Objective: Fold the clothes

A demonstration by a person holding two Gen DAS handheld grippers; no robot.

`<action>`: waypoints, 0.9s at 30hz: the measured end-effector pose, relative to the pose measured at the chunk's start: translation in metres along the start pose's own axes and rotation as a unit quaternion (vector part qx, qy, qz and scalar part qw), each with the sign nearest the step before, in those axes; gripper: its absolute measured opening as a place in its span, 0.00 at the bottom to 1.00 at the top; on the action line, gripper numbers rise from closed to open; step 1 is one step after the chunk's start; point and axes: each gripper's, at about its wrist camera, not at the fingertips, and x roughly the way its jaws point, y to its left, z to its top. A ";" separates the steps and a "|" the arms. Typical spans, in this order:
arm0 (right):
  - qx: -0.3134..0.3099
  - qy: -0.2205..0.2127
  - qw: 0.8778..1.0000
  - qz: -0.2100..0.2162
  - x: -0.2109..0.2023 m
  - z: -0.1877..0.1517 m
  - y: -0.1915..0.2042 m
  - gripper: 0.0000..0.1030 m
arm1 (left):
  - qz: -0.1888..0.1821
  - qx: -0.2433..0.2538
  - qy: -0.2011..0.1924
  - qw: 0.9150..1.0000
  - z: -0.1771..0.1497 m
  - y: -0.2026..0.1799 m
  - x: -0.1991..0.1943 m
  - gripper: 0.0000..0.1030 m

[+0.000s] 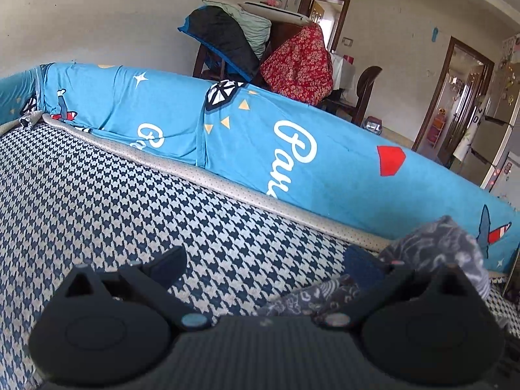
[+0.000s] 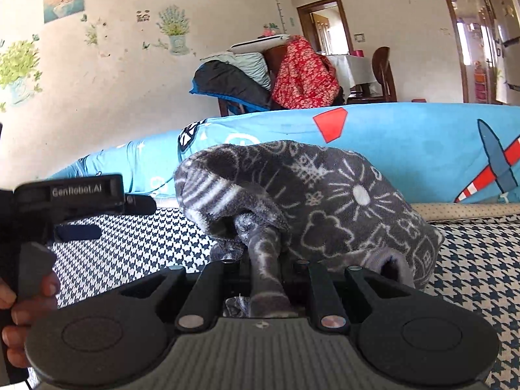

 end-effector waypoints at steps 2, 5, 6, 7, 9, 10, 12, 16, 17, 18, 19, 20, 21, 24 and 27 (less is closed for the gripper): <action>-0.019 0.005 1.000 0.009 0.005 -0.003 0.011 0.13 | -0.007 -0.004 -0.011 1.000 0.003 0.003 -0.005 1.00; -0.047 0.012 0.999 0.023 0.012 -0.008 0.027 0.13 | -0.017 0.004 -0.021 1.000 0.006 0.003 -0.011 1.00; -0.060 0.015 0.998 0.028 0.015 -0.011 0.033 0.13 | -0.021 0.006 -0.024 0.999 0.006 0.003 -0.012 1.00; -0.073 0.018 0.997 0.034 0.017 -0.014 0.038 0.13 | -0.026 0.007 -0.023 0.999 0.007 0.004 -0.013 1.00; -0.095 0.027 0.994 0.049 0.021 -0.020 0.048 0.13 | -0.037 0.007 -0.019 0.999 0.007 0.005 -0.012 1.00; -0.106 0.032 0.992 0.056 0.023 -0.022 0.052 0.13 | -0.041 0.006 -0.014 0.999 0.007 0.006 -0.011 1.00; -0.127 0.042 0.989 0.070 0.027 -0.027 0.060 0.13 | -0.050 0.004 -0.005 0.999 0.006 0.008 -0.008 1.00; -0.154 0.066 0.980 0.103 0.031 -0.032 0.067 0.13 | -0.059 0.001 0.015 0.998 0.004 0.009 0.000 1.00; -0.159 0.070 0.979 0.106 0.032 -0.033 0.068 0.13 | -0.061 -0.001 0.019 0.998 0.004 0.010 0.001 1.00; -0.162 0.072 0.978 0.108 0.033 -0.034 0.068 0.14 | -0.065 -0.004 0.022 0.998 0.003 0.010 0.003 1.00; -0.163 0.073 0.978 0.108 0.034 -0.033 0.068 0.14 | -0.069 -0.005 0.025 0.997 0.003 0.010 0.004 1.00; -0.164 0.073 0.978 0.109 0.034 -0.033 0.067 0.15 | -0.072 -0.007 0.029 0.997 0.003 0.010 0.005 1.00; -0.164 0.075 0.978 0.110 0.035 -0.032 0.066 0.15 | -0.075 -0.006 0.032 0.997 0.002 0.009 0.006 1.00; -0.165 0.079 0.976 0.116 0.036 -0.032 0.063 0.15 | -0.083 0.001 0.036 0.996 -0.001 0.004 0.007 1.00; -0.175 0.085 0.973 0.120 0.039 -0.034 0.065 0.15 | -0.098 0.015 0.033 0.995 -0.001 -0.002 0.005 1.00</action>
